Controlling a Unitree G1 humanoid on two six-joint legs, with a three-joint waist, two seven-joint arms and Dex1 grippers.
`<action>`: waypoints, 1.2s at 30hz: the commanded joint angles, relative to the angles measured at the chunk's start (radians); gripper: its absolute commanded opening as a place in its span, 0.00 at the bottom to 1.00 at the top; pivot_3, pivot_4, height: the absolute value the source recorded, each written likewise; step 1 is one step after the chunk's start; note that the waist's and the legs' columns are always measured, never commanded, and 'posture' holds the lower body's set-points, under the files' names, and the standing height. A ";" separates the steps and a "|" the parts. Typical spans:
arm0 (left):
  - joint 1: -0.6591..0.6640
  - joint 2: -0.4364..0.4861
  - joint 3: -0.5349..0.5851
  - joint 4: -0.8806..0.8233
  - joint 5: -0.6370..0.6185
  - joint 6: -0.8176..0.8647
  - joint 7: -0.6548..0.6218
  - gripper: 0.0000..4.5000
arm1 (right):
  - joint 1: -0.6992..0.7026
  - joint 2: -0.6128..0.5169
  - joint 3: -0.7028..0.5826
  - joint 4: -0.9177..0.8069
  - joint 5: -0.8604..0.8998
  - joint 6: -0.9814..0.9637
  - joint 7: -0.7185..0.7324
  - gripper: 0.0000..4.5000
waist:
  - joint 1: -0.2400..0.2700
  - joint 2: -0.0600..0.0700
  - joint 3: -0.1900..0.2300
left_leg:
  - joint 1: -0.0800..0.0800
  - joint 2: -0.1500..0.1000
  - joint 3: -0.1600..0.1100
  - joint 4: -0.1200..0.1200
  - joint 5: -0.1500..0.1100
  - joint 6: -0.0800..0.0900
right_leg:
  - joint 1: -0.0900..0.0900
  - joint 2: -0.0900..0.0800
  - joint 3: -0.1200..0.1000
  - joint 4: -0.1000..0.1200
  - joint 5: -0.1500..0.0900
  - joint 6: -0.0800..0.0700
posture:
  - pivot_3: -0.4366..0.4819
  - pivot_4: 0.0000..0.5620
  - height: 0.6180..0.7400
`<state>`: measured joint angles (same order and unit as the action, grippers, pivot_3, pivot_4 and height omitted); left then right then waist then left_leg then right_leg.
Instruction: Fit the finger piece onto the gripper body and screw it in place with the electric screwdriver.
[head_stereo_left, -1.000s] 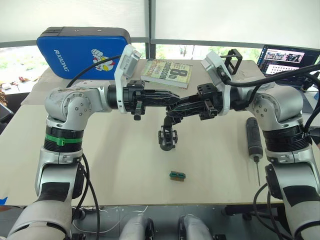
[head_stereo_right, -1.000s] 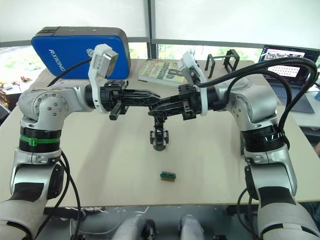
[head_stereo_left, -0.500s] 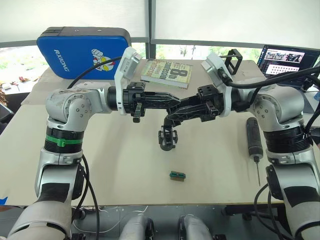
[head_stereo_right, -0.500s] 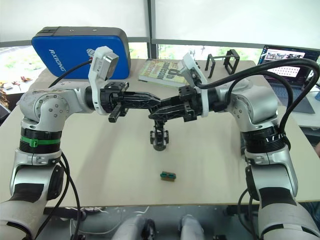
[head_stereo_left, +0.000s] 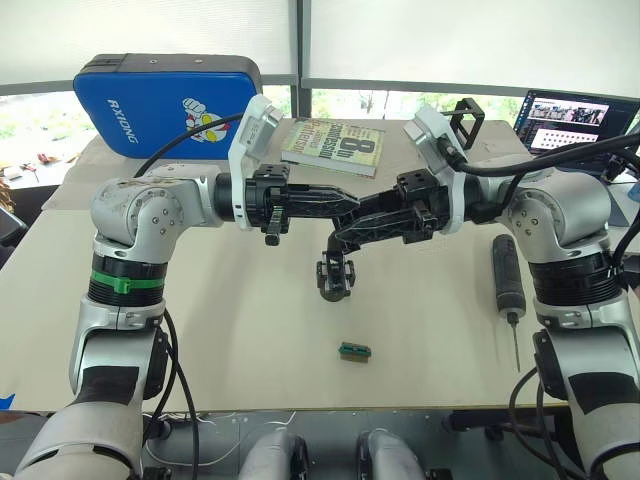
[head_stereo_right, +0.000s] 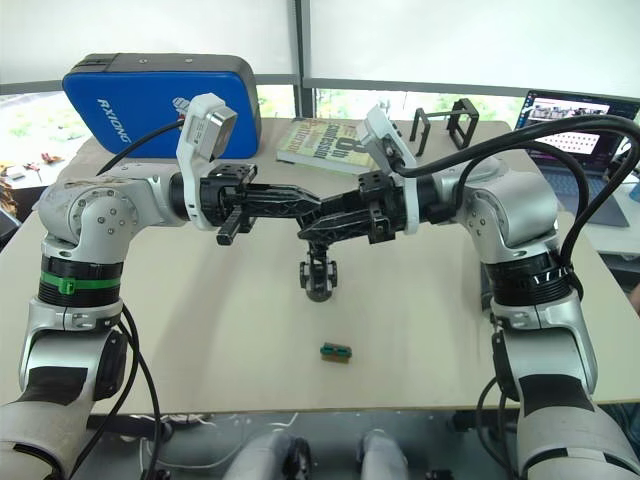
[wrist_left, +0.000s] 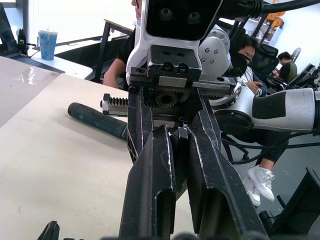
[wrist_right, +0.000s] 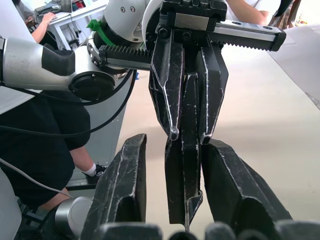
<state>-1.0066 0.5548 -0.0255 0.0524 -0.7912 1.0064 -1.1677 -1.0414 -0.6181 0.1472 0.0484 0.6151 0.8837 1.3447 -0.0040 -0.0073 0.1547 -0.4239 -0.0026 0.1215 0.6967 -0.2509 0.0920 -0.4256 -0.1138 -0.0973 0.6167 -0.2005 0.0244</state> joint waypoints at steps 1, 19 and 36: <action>-0.010 -0.002 0.017 -0.026 -0.013 -0.003 0.003 0.00 | -0.022 -0.008 -0.028 -0.032 0.040 0.012 0.025 0.17 | 0.000 0.000 0.000 | 0.000 0.000 0.000 0.000 0.000 0.000 | 0.000 0.000 0.000 0.000 0.000 0.000 | 0.48 0.27 1.00; 0.111 0.135 -0.028 0.085 0.216 -0.364 -0.145 0.90 | 0.086 0.006 -0.028 -0.059 -0.051 -0.221 0.012 0.08 | -0.004 0.000 0.000 | 0.001 0.000 0.000 0.000 0.000 0.000 | 0.000 0.000 0.000 -0.001 0.000 0.000 | 0.48 0.27 1.00; 0.257 -0.120 -0.197 0.632 0.680 -1.179 -0.066 1.00 | 0.298 0.017 -0.022 -0.077 -0.119 -0.404 -0.015 0.08 | 0.014 0.000 0.000 | -0.002 0.000 0.001 0.002 -0.002 0.002 | -0.003 -0.007 -0.002 0.001 0.001 0.000 | 0.48 0.27 1.00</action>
<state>-0.7191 0.4465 -0.2243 0.6541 -0.1309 -0.1146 -1.2633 -0.7428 -0.5963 0.1456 0.0056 0.4920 0.5163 1.3287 0.0104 -0.0072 0.1547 -0.4258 -0.0029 0.1228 0.6994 -0.2527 0.0947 -0.4286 -0.1209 -0.0991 0.6177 -0.1999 0.0240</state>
